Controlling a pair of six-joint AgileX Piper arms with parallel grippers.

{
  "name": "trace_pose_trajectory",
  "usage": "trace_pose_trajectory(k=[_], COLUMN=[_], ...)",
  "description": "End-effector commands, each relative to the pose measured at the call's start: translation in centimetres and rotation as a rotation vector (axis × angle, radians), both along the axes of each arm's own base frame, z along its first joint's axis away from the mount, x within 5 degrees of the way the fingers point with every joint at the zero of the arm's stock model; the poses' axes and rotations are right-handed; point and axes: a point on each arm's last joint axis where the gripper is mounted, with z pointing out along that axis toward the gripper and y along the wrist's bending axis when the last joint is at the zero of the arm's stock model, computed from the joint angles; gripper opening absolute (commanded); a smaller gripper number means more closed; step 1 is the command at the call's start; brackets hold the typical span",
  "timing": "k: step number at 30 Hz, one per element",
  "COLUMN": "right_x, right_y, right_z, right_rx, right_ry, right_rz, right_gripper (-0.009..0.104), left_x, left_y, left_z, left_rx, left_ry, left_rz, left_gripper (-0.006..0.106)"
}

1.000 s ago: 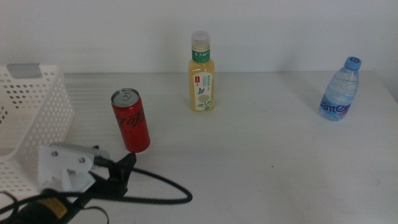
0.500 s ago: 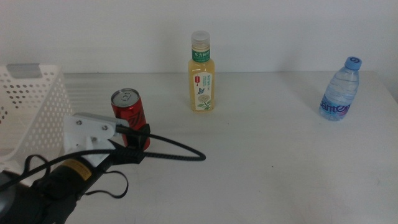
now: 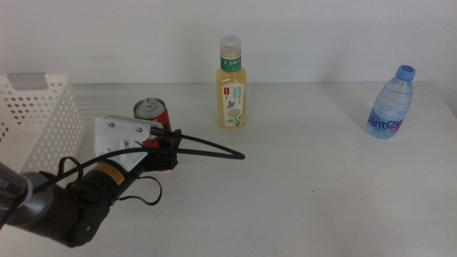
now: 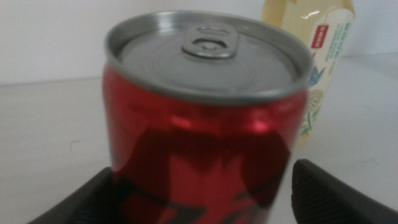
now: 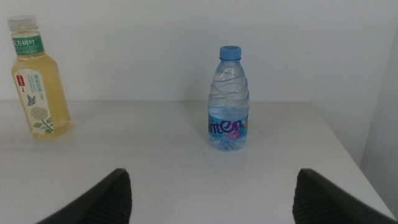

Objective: Use arms to grab the bottles and put them into the dustbin to the left of the table.

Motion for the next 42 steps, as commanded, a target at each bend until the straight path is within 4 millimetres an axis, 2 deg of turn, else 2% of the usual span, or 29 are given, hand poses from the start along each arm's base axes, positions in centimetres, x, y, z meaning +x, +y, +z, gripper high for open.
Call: trace_pose_trajectory(k=[1, 9, 13, 17, 22, 25, 32, 42], right_x=[-0.2, -0.2, -0.2, -0.2, -0.2, -0.2, -0.2, -0.2], right_y=[-0.1, -0.1, -0.1, -0.1, -0.1, -0.1, -0.1, -0.1], right_z=[1.0, 1.0, 1.0, 1.0, 1.0, 1.0, 1.0, 1.0], right_rx=[-0.009, -0.009, -0.009, -0.009, -0.009, -0.009, -0.009, -0.009], right_ry=[-0.108, -0.108, -0.108, -0.108, -0.108, -0.108, -0.108, -0.108], right_rz=[-0.012, -0.012, -0.012, -0.012, -0.012, -0.012, -0.012, -0.012], right_gripper=[0.068, 0.068, 0.068, 0.068, 0.068, 0.068, 0.068, 0.068], left_x=[1.0, 2.4, 2.5, 2.5, 2.2, 1.7, 0.6, -2.3], left_y=[-0.2, -0.4, -0.2, -0.1, -0.7, -0.8, -0.5, 0.2], left_z=[2.3, 1.6, 1.7, 1.7, 2.0, 2.5, 5.5, 11.8], left_rx=[-0.059, -0.064, -0.071, -0.076, -0.052, -0.026, 0.033, 0.057], left_ry=[-0.131, -0.134, -0.14, -0.139, -0.142, -0.122, -0.046, -0.068], left_rz=[0.016, 0.03, 0.054, 0.064, -0.008, -0.036, -0.04, -0.057], left_gripper=[0.089, 0.089, 0.081, 0.057, 0.015, -0.003, -0.004, -0.002])
